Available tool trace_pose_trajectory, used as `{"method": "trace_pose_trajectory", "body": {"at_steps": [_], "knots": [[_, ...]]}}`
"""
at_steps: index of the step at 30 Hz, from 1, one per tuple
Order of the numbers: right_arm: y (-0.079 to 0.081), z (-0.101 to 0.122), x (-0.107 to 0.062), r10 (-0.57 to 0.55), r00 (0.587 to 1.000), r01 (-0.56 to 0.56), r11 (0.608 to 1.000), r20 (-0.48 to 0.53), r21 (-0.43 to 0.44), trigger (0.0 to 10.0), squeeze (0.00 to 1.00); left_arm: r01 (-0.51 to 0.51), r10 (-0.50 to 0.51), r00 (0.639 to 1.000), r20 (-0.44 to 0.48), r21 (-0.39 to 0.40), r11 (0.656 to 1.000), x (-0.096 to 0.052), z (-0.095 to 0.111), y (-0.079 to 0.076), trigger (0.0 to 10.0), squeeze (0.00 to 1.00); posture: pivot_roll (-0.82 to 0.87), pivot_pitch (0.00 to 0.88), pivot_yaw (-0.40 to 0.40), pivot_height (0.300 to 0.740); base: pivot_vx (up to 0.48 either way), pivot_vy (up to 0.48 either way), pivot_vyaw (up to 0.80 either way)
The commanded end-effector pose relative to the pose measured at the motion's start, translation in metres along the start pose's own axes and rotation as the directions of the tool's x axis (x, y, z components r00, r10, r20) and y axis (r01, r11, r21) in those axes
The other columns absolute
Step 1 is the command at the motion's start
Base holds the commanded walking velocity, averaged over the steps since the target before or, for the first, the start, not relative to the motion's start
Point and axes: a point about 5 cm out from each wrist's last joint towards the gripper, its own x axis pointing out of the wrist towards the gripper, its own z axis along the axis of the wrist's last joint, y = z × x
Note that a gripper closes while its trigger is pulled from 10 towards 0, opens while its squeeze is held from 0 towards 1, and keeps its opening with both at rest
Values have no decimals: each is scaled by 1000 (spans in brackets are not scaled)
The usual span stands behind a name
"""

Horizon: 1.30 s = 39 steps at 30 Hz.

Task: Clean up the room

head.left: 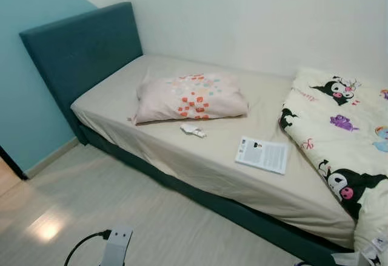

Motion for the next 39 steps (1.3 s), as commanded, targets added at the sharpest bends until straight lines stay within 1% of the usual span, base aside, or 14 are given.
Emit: {"method": "trace_pose_trajectory", "body": {"at_steps": [1, 9, 12, 15, 17, 18, 21, 23, 27, 29, 32, 37, 38, 39], "knots": [[-3, 0, -1, -6, 1000, 6, 1000, 15, 11, 10000, 0, -14, 14, 999, -32, -6, 1000, -2, -10, 6, 10000, 0, -75, 0, 47, 740, 0, 0, 688], [-19, 16, -2, -33, 997, 31, 999, 75, 29, 10000, 0, 0, -1, 999, -39, -25, 1000, -2, -15, 4, 10000, 0, -72, 0, 35, 740, 0, 0, 688], [-10, 63, 4, -16, 980, 11, 1000, 197, 27, 10000, 0, -1, -1, 999, -48, -34, 999, -3, -19, 9, 10000, 0, -72, 0, 36, 740, 0, 0, 692], [-1, 106, 4, 0, 946, -2, 1000, 324, 5, 10000, 0, -4, 2, 998, -56, -37, 999, -5, -23, 14, 10000, 0, -79, 0, 44, 740, 0, 0, 696], [-1, 106, 4, 0, 946, -2, 1000, 324, 5, 10000, 0, -4, 2, 998, -56, -37, 999, -5, -23, 14, 10000, 0, -79, 0, 44, 740, 0, 0, 700], [3, 128, 2, -2, 921, 7, 1000, 389, -11, 10000, 0, 0, -2, 998, -58, -37, 999, -5, -24, 16, 10000, 0, -81, 0, 51, 740, 0, 0, 738], [5, 137, 0, -15, 909, 29, 999, 416, -29, 10000, 0, 5, -7, 998, -58, -33, 999, -5, -25, 17, 10000, 0, -81, 0, 51, 740, 0, 0, 713], [9, 152, -2, -54, 887, 74, 997, 459, -26, 10000, 0, 23, -23, 998, -55, -5, 1000, -6, -25, 18, 10000, 0, -75, 0, 56, 740, 137, 0, 0], [13, 161, -3, -64, 872, 79, 997, 486, -11, 10000, 0, 31, -31, 998, -52, 10, 999, -6, -25, 18, 10000, 0, -75, 0, 55, 740, 325, 0, 0], [13, 161, -3, -64, 872, 79, 997, 486, -11, 10000, 0, 31, -31, 998, -52, 10, 999, -6, -25, 18, 10000, 0, -75, 0, 55, 740, 352, 0, 0], [17, 169, -5, -59, 857, 70, 998, 512, -2, 10000, 0, 42, -41, 998, -50, 14, 999, -5, -24, 14, 10000, 0, -81, 0, 57, 740, 351, 0, -760], [18, 172, -6, -59, 852, 73, 997, 521, -6, 10000, 0, 49, -48, 998, -50, 17, 999, -5, -24, 10, 10000, 0, -84, 0, 60, 740, 361, 0, -800], [18, 173, -6, -57, 848, 74, 997, 526, -11, 10000, 0, 51, -50, 997, -51, 18, 999, -5, -24, 9, 10000, 0, -86, 0, 61, 740, 375, 0, -800], [20, 179, -9, -40, 828, 90, 994, 560, -63, 10000, 0, 52, -50, 997, -53, 23, 998, -5, -24, 8, 10000, 0, -90, 0, 63, 740, 371, 0, -775]]}}
